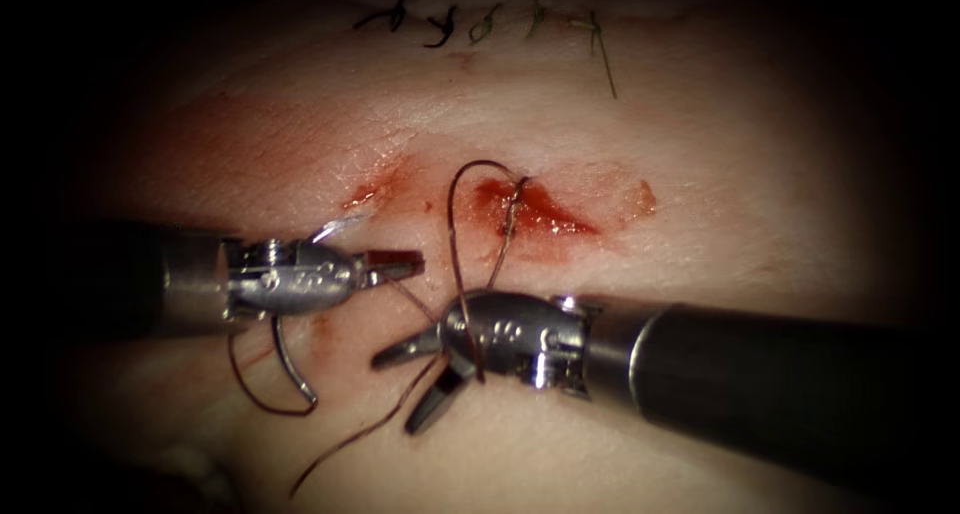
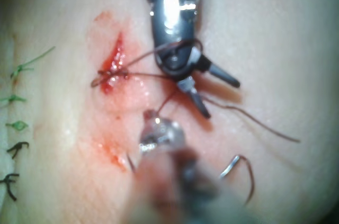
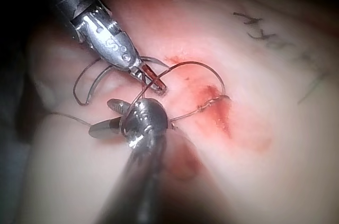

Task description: Wound Closure

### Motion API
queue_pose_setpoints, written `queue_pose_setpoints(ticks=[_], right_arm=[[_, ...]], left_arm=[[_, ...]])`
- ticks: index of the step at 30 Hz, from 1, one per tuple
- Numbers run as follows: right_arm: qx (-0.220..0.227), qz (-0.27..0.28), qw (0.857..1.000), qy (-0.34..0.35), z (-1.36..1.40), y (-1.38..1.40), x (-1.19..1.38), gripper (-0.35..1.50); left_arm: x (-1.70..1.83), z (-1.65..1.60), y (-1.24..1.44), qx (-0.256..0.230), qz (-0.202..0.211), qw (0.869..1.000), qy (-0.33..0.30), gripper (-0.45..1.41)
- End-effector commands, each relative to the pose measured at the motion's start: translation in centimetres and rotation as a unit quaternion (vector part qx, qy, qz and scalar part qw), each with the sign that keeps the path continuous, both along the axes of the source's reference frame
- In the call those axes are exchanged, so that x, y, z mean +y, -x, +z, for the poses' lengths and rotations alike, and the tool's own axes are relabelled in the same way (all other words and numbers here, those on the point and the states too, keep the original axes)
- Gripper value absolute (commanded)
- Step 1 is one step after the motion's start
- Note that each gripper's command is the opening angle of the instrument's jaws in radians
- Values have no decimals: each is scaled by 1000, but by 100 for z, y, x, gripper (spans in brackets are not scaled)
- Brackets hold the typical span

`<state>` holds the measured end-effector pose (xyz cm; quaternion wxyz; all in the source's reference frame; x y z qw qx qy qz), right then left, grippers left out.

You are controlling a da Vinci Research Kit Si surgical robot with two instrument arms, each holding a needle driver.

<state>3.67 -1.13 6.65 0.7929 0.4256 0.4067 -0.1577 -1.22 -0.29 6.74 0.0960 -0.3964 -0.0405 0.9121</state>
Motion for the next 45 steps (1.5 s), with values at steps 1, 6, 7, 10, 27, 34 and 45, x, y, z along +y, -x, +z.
queue_pose_setpoints(ticks=[1,6,7,10,27,34,45], right_arm=[[-8,-9,1000,9,12,-13,-9,58],[-26,-9,999,29,22,-19,-7,58],[-31,-11,999,33,23,-20,-7,58],[-35,-15,999,38,26,-21,-11,58],[-36,-49,995,73,34,-30,-44,34],[-53,-66,992,96,37,-28,-40,-35],[-52,-60,990,116,39,-27,-37,-35]], left_arm=[[-6,6,4,1,0,1000,0,-45],[-7,5,1,2,0,1000,1,-45],[-7,5,0,2,0,1000,1,-45],[-6,5,-1,3,0,1000,2,-45],[0,9,-4,4,-1,1000,4,-45],[1,9,-4,5,-2,1000,4,-45],[2,9,-5,5,-1,1000,4,-45]])
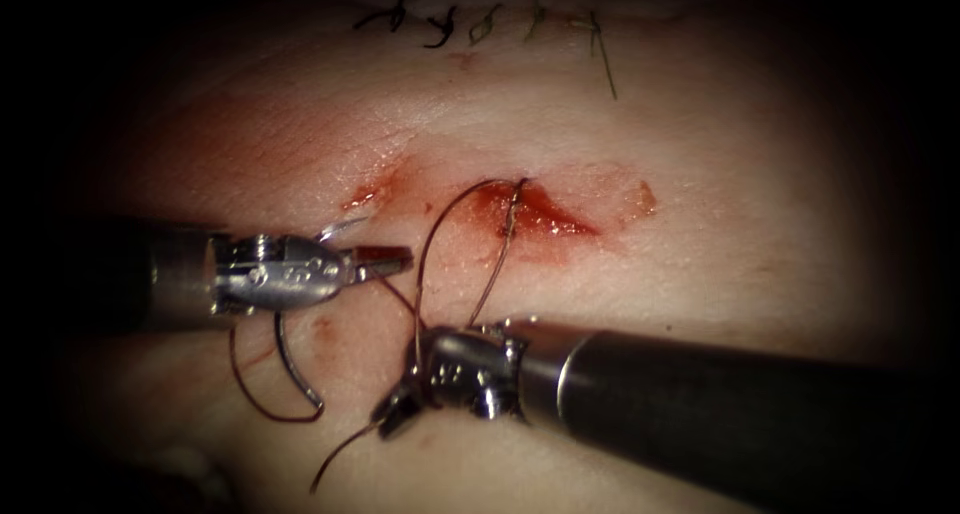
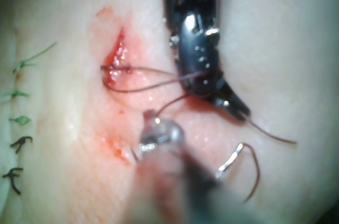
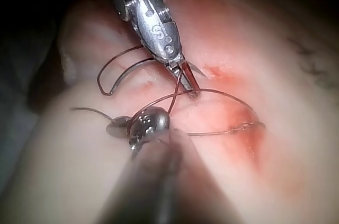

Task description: Wound Closure

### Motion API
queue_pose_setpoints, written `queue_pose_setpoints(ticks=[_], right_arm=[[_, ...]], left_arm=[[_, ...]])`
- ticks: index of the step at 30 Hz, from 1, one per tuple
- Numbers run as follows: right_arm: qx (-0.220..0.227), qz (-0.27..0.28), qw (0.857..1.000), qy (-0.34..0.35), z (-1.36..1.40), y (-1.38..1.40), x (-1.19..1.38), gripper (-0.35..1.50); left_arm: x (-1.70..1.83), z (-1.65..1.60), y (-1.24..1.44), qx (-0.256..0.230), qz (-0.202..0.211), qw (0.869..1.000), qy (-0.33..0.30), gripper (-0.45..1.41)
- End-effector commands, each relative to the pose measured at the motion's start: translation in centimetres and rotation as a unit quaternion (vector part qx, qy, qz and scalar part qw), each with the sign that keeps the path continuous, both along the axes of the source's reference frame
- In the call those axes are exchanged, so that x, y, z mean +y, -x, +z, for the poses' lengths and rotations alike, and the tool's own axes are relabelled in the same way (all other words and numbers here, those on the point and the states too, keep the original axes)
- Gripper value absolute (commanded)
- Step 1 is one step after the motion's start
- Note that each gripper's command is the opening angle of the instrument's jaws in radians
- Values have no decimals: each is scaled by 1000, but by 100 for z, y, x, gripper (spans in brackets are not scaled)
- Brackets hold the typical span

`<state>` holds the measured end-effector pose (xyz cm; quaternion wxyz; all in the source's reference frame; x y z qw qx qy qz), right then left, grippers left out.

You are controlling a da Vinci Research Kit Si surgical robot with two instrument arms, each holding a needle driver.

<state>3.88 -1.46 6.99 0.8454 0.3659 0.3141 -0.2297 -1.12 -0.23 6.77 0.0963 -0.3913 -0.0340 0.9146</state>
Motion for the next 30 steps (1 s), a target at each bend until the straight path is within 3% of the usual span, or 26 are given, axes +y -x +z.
queue_pose_setpoints(ticks=[1,8,12,17,30], right_arm=[[6,6,1000,7,4,-6,-3,-35],[13,63,997,47,-6,0,16,-35],[31,139,989,49,-26,12,50,-35],[51,191,980,30,-40,27,75,-35],[60,247,967,30,-59,64,127,-35]], left_arm=[[-4,6,5,-1,1,1000,-1,-45],[-3,7,3,0,1,1000,0,-45],[-4,6,2,1,0,1000,0,-45],[-8,4,1,1,1,1000,0,-45],[-32,0,-9,1,4,1000,3,-45]])
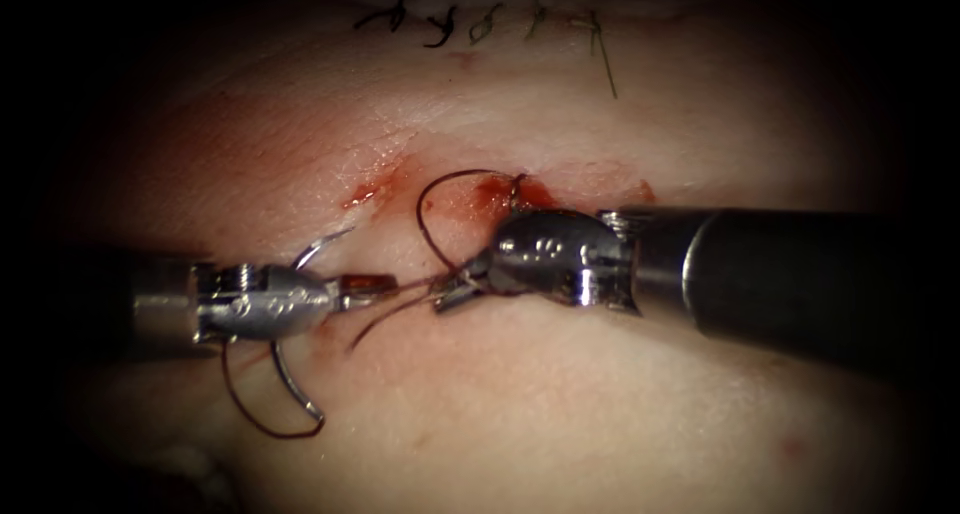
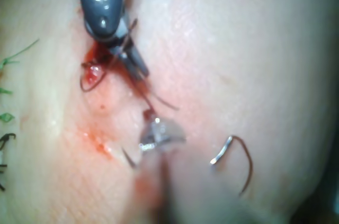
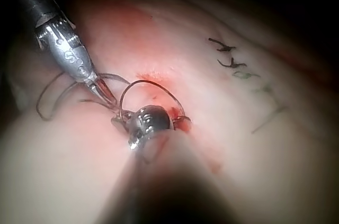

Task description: Wound Closure

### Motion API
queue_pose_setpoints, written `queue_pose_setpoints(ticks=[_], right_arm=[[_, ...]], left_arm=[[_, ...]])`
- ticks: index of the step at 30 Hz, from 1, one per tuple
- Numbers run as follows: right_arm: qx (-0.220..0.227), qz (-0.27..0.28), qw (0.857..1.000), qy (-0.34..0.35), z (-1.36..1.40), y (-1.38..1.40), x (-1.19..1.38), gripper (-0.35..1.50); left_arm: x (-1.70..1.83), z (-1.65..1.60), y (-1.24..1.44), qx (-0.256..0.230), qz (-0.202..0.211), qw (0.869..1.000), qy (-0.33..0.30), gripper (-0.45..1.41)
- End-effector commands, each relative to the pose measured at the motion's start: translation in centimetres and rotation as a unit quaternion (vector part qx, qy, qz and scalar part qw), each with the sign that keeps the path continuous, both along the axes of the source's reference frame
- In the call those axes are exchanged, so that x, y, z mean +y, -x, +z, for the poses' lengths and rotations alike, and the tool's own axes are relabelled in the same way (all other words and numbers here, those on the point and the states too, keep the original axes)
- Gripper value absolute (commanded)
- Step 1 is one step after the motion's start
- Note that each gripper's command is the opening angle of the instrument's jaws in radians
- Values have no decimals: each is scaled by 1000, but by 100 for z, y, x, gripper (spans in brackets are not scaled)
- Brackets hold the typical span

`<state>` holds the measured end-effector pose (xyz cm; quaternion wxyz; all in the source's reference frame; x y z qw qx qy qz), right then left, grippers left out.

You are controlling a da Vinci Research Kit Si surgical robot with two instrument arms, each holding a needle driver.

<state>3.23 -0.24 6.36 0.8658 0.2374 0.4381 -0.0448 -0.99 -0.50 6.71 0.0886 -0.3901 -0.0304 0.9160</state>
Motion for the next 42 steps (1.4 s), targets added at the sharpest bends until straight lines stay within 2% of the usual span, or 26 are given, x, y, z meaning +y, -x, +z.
queue_pose_setpoints(ticks=[1,2,5,8,11,21,28,34,39,42], right_arm=[[0,1,1000,0,3,4,10,-35],[0,1,1000,-5,-1,15,22,-35],[-2,11,1000,-3,-3,24,32,-35],[-3,50,999,2,-2,43,56,-35],[-11,68,998,5,3,55,68,-35],[-34,131,991,16,15,80,99,-35],[-44,126,991,26,16,88,110,-35],[-52,150,987,21,14,97,123,-35],[-75,173,982,28,15,109,140,-35],[-78,206,975,28,19,113,150,-35]], left_arm=[[-7,6,3,-1,-1,1000,-3,-45],[-12,7,0,-1,-2,1000,-4,-45],[-17,7,-2,-2,-3,1000,-4,-45],[-31,4,-3,-2,-6,1000,-7,-45],[-42,-1,-1,-1,-5,1000,-8,-45],[-71,-23,10,-3,-7,1000,-8,-45],[-76,-38,7,-8,-6,1000,-11,-45],[-87,-44,-4,-11,-1,1000,-11,-45],[-103,-53,-25,-8,2,1000,-7,-45],[-115,-57,-42,-5,4,1000,-2,-45]])
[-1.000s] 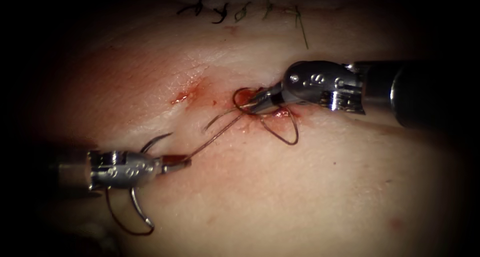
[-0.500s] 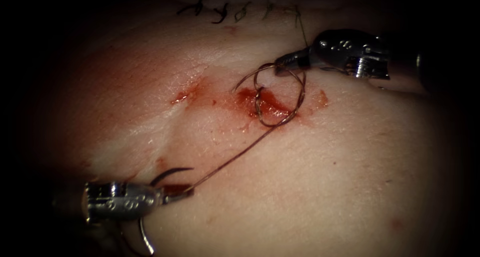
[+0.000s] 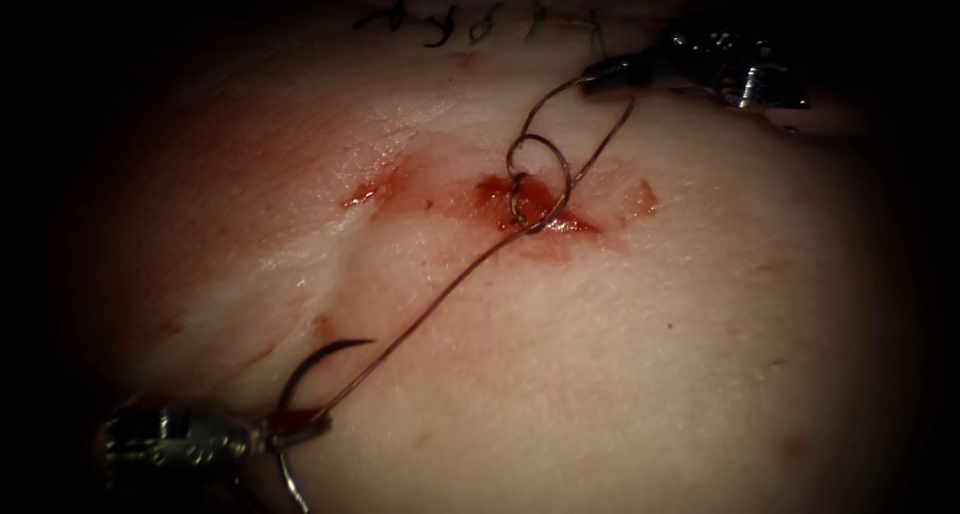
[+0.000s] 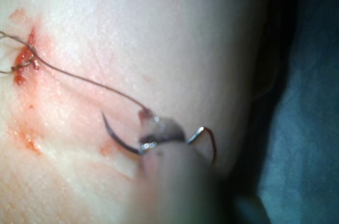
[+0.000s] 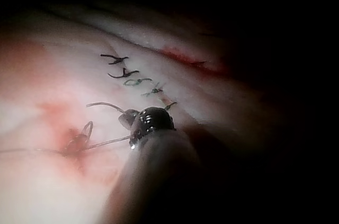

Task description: Wound Closure

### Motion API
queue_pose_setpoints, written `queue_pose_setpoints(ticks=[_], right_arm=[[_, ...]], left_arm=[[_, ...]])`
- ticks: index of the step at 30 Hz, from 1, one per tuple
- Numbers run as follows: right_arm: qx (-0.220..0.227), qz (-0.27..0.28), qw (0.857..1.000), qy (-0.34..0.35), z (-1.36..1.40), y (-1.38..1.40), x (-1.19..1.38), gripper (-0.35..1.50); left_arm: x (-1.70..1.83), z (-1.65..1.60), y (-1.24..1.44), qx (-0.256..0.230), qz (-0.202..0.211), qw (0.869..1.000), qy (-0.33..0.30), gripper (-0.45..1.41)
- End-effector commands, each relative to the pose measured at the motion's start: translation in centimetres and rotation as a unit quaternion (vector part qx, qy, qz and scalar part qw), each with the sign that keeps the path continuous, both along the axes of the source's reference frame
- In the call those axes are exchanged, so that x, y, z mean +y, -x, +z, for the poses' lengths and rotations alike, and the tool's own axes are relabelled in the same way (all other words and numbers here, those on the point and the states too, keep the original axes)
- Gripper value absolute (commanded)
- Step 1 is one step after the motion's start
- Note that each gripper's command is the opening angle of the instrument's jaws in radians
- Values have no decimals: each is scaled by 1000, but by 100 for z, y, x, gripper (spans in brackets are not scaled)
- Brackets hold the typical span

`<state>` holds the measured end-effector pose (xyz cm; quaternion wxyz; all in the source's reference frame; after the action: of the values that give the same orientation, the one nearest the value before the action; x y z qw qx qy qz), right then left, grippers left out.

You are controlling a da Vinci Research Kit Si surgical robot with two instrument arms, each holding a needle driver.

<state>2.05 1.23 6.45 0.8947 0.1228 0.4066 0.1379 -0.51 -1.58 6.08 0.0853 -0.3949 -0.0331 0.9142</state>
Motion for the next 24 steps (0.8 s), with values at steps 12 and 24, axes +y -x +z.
queue_pose_setpoints(ticks=[12,24], right_arm=[[14,54,998,10,28,-8,27,-35],[-1,40,999,24,75,-34,13,-35]], left_arm=[[-32,5,-53,13,-14,1000,3,-45],[-76,15,-82,28,-15,999,-2,-45]])
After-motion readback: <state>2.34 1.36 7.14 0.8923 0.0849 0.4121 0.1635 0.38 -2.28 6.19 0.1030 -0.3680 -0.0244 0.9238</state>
